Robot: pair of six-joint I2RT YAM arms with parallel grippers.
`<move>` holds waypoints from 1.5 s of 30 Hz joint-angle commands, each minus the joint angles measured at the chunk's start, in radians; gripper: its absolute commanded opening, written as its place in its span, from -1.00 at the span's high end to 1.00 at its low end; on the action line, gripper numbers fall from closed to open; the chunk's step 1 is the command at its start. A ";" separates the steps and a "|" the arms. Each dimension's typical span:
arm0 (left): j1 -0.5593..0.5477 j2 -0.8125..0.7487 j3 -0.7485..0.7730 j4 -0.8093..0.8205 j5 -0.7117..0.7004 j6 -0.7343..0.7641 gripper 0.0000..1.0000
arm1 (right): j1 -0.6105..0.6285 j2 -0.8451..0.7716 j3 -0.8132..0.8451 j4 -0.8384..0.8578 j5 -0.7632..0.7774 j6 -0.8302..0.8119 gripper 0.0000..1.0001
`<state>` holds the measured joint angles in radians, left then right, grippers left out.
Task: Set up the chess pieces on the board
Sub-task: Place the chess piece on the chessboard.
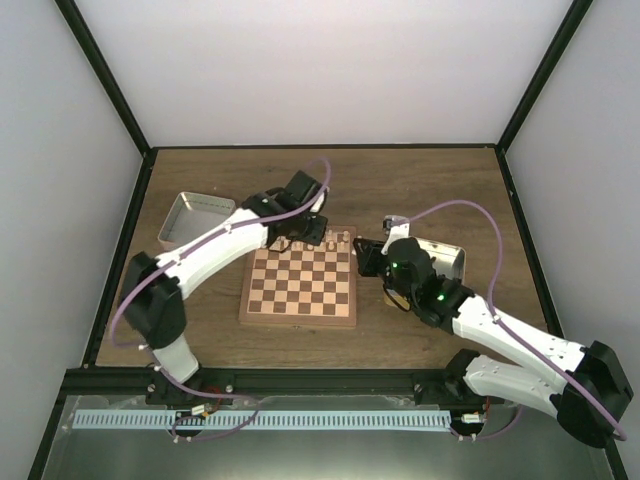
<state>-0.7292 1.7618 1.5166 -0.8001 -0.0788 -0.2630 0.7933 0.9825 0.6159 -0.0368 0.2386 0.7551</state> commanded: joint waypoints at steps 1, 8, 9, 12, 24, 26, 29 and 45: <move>0.023 -0.178 -0.171 0.250 0.124 -0.061 0.32 | -0.011 -0.015 0.011 0.192 -0.107 -0.210 0.70; 0.031 -0.540 -0.528 0.637 0.371 -0.008 -0.14 | -0.025 0.086 0.145 0.152 -0.130 -0.005 0.70; 0.030 -0.565 -0.556 0.666 0.405 0.009 -0.21 | -0.026 0.105 0.164 0.141 -0.138 0.037 0.70; 0.030 -0.596 -0.600 0.706 0.488 0.044 -0.34 | -0.026 0.146 0.201 0.137 -0.184 0.118 0.70; 0.031 -0.520 -0.569 0.743 0.564 0.003 0.10 | -0.026 0.157 0.214 0.159 -0.338 0.190 0.71; 0.031 -0.511 -0.568 0.732 0.564 0.006 0.18 | -0.025 0.153 0.209 0.159 -0.344 0.196 0.71; 0.031 -0.513 -0.566 0.711 0.559 0.015 0.23 | -0.026 0.147 0.204 0.162 -0.340 0.202 0.71; 0.030 -0.500 -0.539 0.714 0.508 0.052 0.27 | -0.026 0.136 0.195 0.166 -0.390 0.189 0.71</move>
<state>-0.6964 1.2446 0.9302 -0.1165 0.4416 -0.2325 0.7628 1.1374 0.7895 0.1143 -0.1123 0.9516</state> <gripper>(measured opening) 0.424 0.144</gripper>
